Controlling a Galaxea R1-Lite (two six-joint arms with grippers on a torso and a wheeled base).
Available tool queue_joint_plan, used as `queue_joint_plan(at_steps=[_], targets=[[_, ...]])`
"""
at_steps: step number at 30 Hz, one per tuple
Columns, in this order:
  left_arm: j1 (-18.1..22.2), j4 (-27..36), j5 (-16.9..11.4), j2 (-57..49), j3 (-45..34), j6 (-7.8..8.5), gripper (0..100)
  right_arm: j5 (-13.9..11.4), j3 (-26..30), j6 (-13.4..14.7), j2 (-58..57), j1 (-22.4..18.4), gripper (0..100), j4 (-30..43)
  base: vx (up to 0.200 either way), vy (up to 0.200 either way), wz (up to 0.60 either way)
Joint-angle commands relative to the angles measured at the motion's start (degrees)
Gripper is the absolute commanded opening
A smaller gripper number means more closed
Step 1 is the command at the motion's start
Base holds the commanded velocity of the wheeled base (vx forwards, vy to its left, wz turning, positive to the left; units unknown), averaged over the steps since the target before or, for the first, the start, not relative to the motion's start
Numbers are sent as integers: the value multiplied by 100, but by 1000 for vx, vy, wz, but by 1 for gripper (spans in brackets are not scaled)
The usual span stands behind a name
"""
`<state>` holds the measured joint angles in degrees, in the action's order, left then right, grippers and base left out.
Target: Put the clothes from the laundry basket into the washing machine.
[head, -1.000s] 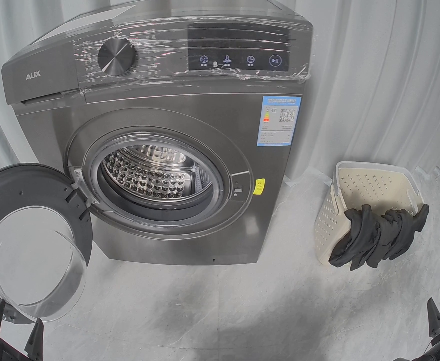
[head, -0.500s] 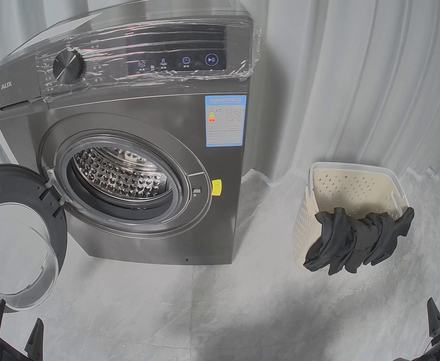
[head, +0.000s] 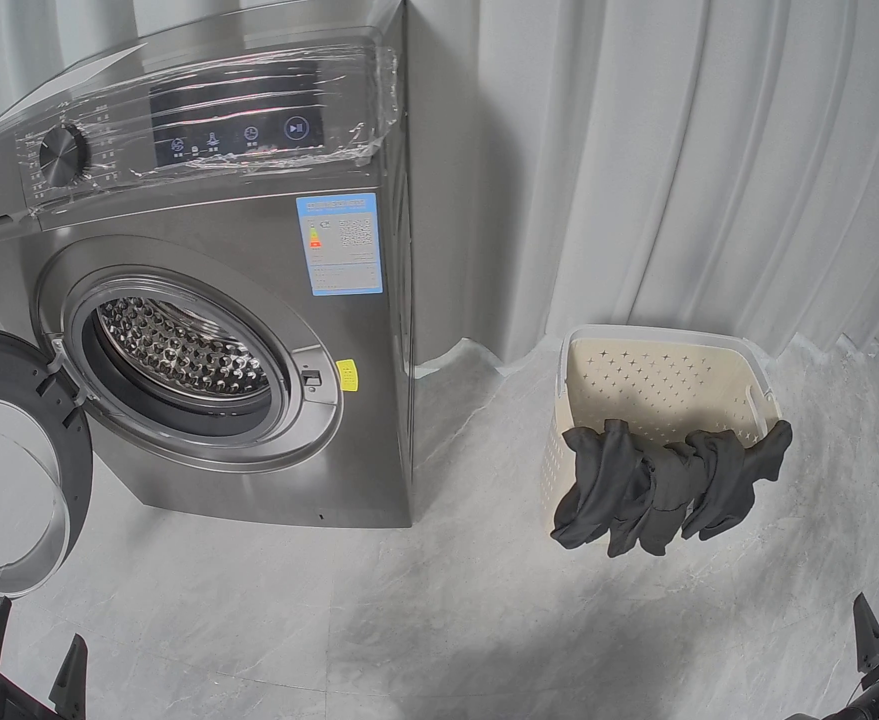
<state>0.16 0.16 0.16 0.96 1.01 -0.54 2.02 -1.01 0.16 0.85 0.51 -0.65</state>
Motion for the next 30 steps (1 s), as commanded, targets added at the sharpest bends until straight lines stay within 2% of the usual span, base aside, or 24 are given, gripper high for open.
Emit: queue_joint_plan(at_steps=[1,30], targets=[[2,2,2,-70,-84,1,100,0,101,2,-85,2,100,-6,0,-200,0],[2,2,2,-70,-84,1,100,0,101,2,-85,2,100,-6,0,-200,0]])
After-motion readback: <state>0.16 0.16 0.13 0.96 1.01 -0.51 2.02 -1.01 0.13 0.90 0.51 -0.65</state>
